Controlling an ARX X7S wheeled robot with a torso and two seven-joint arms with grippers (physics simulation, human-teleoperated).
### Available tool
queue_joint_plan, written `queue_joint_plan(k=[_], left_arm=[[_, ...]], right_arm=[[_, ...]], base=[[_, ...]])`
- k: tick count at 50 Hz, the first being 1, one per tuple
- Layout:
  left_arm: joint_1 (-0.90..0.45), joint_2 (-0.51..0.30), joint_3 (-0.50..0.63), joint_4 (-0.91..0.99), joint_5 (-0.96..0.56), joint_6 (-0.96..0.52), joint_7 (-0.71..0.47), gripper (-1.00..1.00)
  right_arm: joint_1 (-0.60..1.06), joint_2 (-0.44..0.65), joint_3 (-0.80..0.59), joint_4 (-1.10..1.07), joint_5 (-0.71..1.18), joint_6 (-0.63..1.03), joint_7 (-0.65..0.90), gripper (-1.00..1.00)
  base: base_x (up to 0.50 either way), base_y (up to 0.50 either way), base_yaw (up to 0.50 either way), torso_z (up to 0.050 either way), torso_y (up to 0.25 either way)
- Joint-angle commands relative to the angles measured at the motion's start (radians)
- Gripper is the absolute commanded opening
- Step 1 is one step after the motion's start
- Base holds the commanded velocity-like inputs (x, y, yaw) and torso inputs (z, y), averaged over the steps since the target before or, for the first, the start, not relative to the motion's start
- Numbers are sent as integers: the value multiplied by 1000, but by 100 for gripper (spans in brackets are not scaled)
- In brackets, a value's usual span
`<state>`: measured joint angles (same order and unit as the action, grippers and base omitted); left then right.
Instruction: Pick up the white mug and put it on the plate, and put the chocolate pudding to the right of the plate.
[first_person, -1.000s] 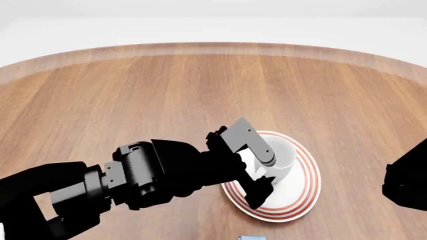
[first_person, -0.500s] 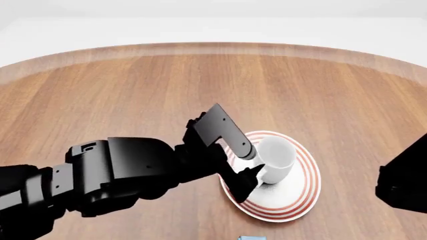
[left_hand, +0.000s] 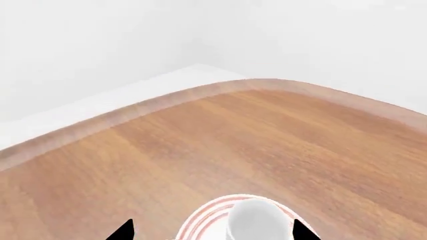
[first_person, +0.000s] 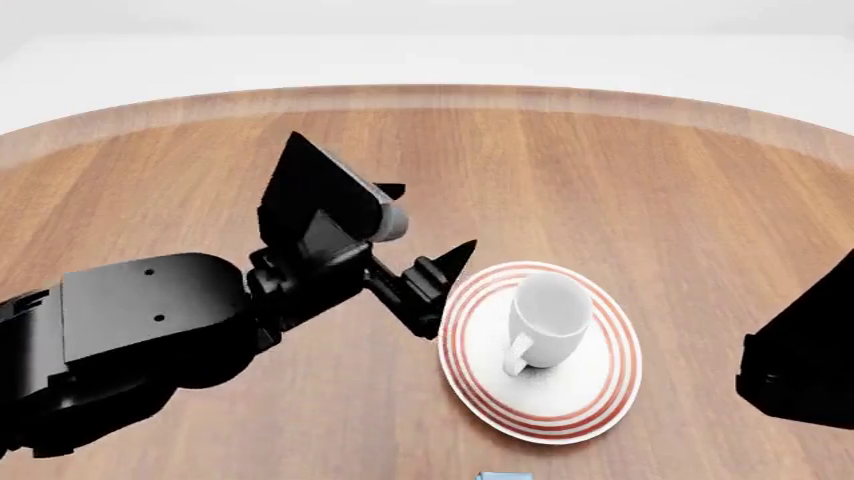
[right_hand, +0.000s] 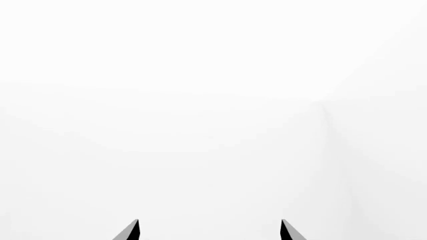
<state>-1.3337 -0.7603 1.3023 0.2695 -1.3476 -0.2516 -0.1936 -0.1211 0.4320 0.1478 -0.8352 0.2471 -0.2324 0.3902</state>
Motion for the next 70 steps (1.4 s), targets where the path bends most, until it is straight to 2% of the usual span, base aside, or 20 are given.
queue_joint_plan(k=[1, 10, 18, 26, 49, 55, 64, 67, 70], left_arm=[[35, -127, -92, 78, -28, 124, -55, 100], [125, -252, -136, 181, 78, 279, -127, 100], [183, -296, -194, 139, 161, 405, -300, 100], [200, -298, -201, 94, 216, 400, -432, 100], [190, -290, -191, 115, 272, 363, -451, 100], [191, -290, -192, 116, 272, 362, -449, 100], [192, -284, -192, 114, 270, 359, -445, 100], [192, -281, -192, 114, 271, 357, -443, 100], [192, -279, -191, 117, 272, 356, -441, 100]], right_arm=[[-2, 2, -10, -1, -6, 2, 0, 100], [-4, 4, -12, -2, -8, 0, 1, 100], [-2, 4, -14, 3, -10, -2, 1, 100], [1, 4, -18, 10, -11, -6, 2, 100], [11, 32, -7, -43, -21, 70, 24, 100], [40, 66, -63, -89, 27, 224, 27, 100], [101, 127, -183, -202, 134, 571, 66, 100], [128, 183, -230, -211, 222, 618, 148, 100], [193, 301, -356, -211, 331, 631, 308, 100]], base=[[0, 0, 0, 0, 0], [0, 0, 0, 0, 0], [0, 0, 0, 0, 0], [0, 0, 0, 0, 0], [0, 0, 0, 0, 0], [0, 0, 0, 0, 0], [0, 0, 0, 0, 0], [0, 0, 0, 0, 0], [0, 0, 0, 0, 0]])
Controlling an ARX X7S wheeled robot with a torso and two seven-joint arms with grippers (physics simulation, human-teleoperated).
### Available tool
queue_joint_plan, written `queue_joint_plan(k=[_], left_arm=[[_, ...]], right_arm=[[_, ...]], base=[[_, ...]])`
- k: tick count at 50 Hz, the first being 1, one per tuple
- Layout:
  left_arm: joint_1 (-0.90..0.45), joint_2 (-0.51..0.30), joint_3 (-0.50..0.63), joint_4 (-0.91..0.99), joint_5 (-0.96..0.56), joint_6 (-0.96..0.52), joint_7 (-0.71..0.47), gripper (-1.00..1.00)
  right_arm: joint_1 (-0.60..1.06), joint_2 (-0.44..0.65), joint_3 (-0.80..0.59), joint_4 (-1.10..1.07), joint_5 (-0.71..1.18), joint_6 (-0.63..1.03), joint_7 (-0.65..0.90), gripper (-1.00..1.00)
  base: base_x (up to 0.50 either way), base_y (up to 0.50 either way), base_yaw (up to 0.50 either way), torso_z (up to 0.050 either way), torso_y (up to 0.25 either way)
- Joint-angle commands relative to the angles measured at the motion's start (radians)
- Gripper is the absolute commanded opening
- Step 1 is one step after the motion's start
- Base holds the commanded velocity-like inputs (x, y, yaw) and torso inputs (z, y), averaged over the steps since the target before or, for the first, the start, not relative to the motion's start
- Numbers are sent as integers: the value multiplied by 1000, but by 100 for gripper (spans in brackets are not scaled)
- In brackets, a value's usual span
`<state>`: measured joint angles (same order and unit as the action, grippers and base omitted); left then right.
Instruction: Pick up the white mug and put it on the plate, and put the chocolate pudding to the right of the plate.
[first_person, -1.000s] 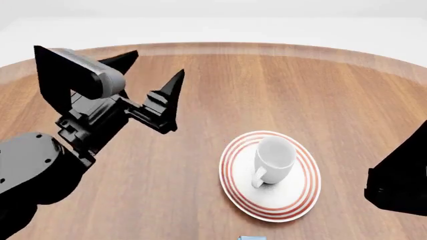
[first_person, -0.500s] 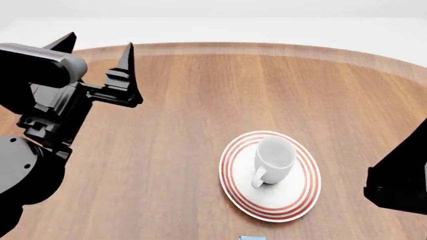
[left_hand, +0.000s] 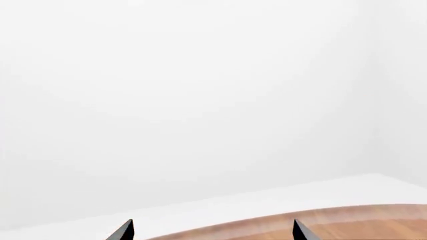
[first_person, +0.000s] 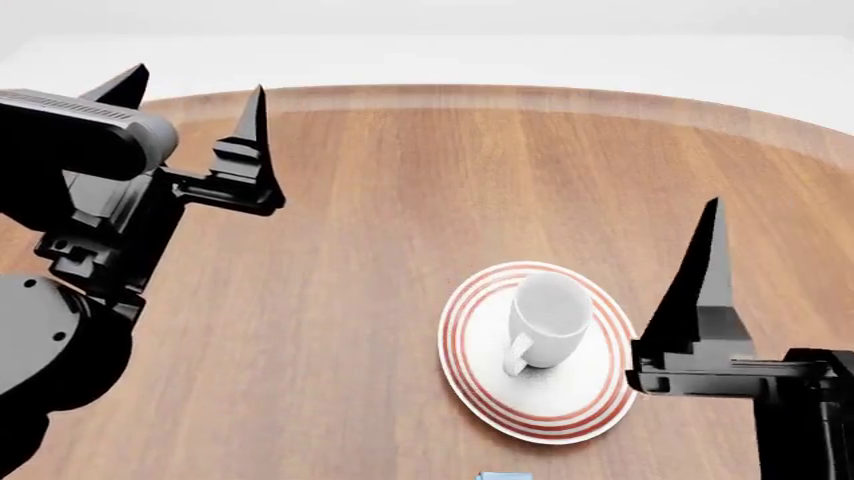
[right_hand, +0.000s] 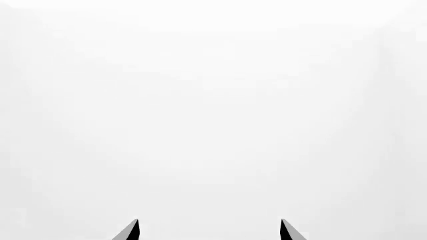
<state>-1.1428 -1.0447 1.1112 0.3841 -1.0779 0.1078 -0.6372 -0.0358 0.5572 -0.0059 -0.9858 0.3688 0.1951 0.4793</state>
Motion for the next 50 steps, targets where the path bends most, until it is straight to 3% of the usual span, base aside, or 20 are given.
queue_joint_plan(k=[1, 4, 15, 25, 29, 35, 39, 46, 50], left_arm=[[2, 5, 0, 3, 1, -3, 3, 100], [2, 7, 0, 2, 5, -4, 5, 100], [3, 15, 3, -2, 7, -13, 9, 100], [5, 13, 5, 4, 10, -21, 10, 100], [5, 10, 4, 7, 8, -24, 9, 100], [3, 11, 4, 10, 7, -31, 10, 100], [3, 13, 3, 9, 6, -32, 10, 100], [1, 13, 4, 12, 6, -41, 12, 100], [1, 11, 2, 14, 0, -42, 12, 100]], right_arm=[[131, 213, -249, -61, 236, 195, 265, 100], [202, 267, -340, -60, 415, 225, 368, 100], [471, 387, -664, -61, 686, 182, 641, 100], [877, 457, -1215, -61, 715, -18, 894, 100], [1164, 454, -1590, -61, 704, -187, 1002, 100], [1324, 405, -1871, -61, 747, -396, 1083, 100], [1338, 408, -1913, -61, 782, -447, 1090, 100], [1210, 457, -1715, -61, 877, -344, 1091, 100], [1171, 456, -1671, -61, 917, -321, 1091, 100]], base=[[0, 0, 0, 0, 0], [0, 0, 0, 0, 0], [0, 0, 0, 0, 0], [0, 0, 0, 0, 0], [0, 0, 0, 0, 0], [0, 0, 0, 0, 0], [0, 0, 0, 0, 0], [0, 0, 0, 0, 0], [0, 0, 0, 0, 0]])
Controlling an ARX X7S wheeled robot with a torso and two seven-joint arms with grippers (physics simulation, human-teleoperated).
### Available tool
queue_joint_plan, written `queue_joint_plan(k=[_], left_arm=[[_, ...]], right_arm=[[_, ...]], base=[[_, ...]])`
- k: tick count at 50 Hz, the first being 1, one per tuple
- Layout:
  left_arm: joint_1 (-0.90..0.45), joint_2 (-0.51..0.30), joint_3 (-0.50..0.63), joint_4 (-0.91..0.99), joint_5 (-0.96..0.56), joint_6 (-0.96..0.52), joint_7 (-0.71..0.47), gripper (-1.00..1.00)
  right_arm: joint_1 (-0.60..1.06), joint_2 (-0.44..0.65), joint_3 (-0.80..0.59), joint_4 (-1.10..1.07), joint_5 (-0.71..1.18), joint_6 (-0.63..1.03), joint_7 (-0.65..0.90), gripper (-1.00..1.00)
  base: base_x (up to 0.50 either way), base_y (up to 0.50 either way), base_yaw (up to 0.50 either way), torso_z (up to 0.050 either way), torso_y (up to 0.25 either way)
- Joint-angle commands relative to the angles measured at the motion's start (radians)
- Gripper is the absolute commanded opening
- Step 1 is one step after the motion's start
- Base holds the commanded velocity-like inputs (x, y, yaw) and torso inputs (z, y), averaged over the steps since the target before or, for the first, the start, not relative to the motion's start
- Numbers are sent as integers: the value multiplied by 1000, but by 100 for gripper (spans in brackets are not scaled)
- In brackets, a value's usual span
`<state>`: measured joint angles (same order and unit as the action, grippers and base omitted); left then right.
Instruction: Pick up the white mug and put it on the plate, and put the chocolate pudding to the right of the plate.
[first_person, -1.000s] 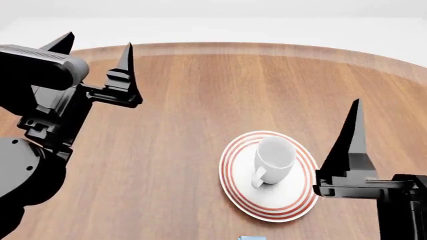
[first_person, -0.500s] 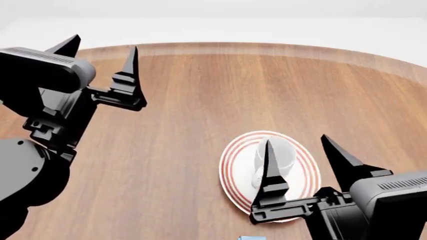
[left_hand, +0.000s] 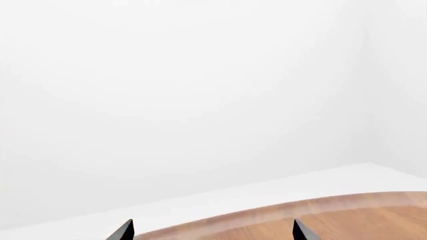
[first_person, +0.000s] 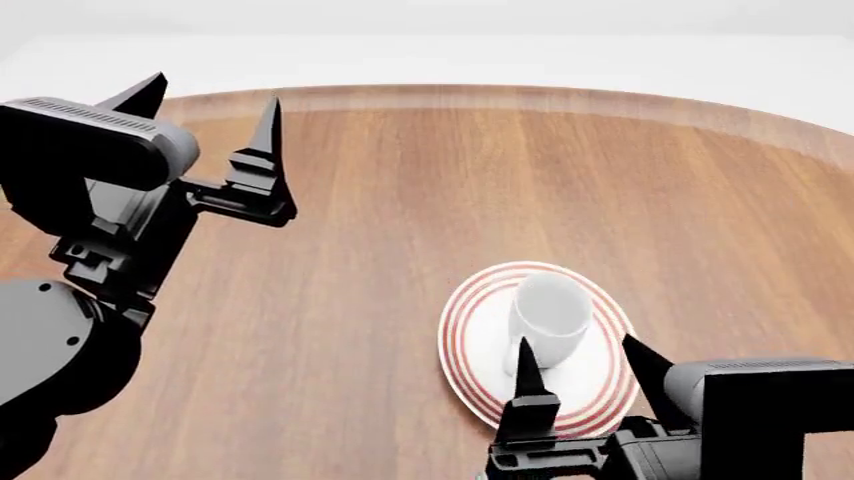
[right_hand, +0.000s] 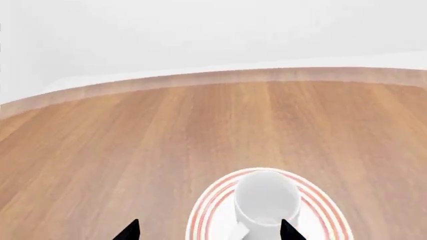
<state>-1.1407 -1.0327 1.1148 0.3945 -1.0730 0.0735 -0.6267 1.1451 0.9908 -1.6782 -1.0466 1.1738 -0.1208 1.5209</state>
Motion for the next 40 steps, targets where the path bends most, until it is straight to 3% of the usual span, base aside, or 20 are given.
queue_joint_plan(k=[1, 11, 25, 40], left_arm=[[-1, -1, -1, 4, -4, -9, 2, 100], [-3, -1, -4, 4, -11, -14, 4, 100], [-1, 6, -2, 8, -11, -26, 0, 100], [20, 8, 0, -6, -5, -14, 7, 100]], right_arm=[[-8, 18, -7, -1, 111, -8, 50, 100], [-103, -44, -21, -1, 209, 7, 50, 100], [-292, -65, 86, 0, 266, 24, 50, 100], [-614, -180, 476, 0, 336, 280, 50, 100]], base=[[0, 0, 0, 0, 0], [0, 0, 0, 0, 0], [0, 0, 0, 0, 0], [0, 0, 0, 0, 0]])
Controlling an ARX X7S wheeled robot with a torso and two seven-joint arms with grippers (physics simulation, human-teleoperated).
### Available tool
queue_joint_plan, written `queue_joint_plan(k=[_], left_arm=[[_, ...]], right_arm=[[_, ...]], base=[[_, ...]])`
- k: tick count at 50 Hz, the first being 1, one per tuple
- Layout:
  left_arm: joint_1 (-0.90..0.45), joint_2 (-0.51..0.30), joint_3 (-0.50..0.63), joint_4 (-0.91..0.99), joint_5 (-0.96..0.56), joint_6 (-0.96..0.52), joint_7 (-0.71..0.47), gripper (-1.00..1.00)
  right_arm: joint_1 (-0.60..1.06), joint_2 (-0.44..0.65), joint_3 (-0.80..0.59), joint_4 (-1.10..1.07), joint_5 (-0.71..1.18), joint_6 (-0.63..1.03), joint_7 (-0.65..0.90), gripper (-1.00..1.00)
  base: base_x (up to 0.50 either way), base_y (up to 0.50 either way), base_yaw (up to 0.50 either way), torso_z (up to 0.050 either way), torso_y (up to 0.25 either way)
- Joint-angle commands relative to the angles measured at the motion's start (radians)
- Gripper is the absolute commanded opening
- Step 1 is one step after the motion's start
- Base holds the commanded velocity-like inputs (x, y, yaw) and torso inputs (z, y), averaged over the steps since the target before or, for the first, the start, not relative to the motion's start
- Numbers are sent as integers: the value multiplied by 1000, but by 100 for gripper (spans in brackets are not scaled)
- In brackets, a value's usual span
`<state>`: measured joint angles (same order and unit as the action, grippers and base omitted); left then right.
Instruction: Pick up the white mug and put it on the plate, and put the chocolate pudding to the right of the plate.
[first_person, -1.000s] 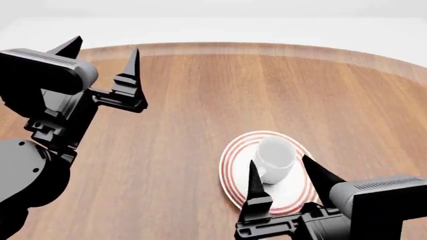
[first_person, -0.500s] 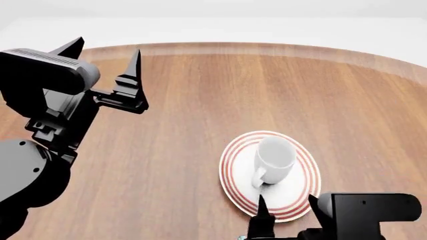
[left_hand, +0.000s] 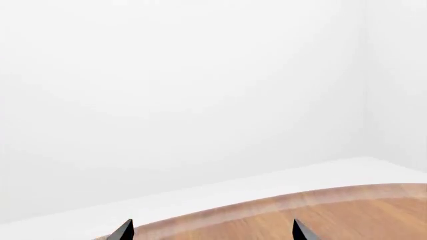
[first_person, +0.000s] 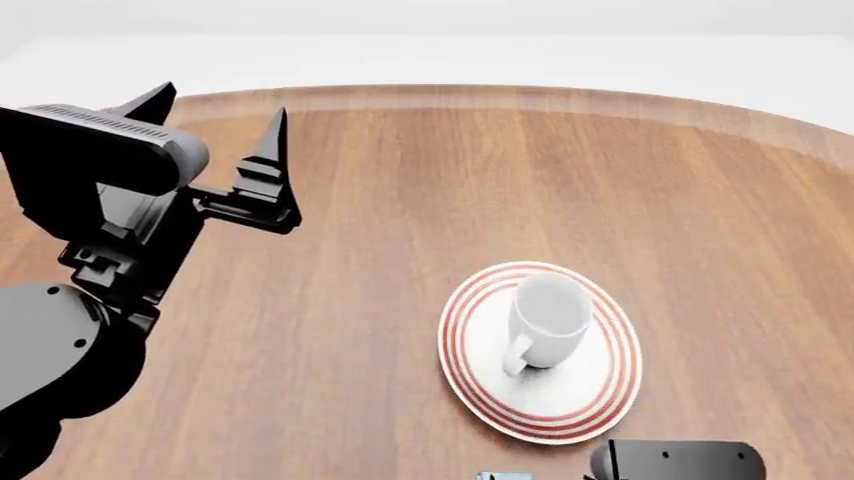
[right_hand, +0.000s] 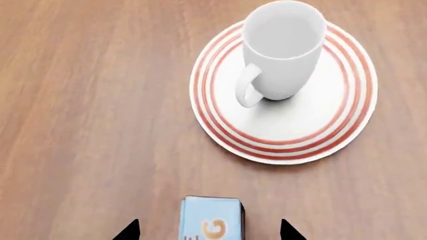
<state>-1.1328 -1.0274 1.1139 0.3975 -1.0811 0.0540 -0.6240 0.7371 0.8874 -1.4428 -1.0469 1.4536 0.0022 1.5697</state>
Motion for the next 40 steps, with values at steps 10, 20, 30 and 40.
queue_joint_plan(k=[10, 20, 30, 40], left_arm=[[17, -1, 0, -6, 2, 6, 3, 100], [23, 0, -1, -6, 2, 8, 4, 100], [27, 4, -3, -8, 3, 10, 3, 100], [36, 4, -5, -16, 2, 18, 6, 100]], right_arm=[[-331, -134, 427, 1, 100, 291, 1, 100], [-382, -159, 512, 21, 110, 351, 1, 100], [-397, -175, 562, 106, 111, 414, 1, 100], [-435, -243, 619, 147, 100, 536, 1, 100]], base=[[0, 0, 0, 0, 0], [0, 0, 0, 0, 0], [0, 0, 0, 0, 0], [0, 0, 0, 0, 0]])
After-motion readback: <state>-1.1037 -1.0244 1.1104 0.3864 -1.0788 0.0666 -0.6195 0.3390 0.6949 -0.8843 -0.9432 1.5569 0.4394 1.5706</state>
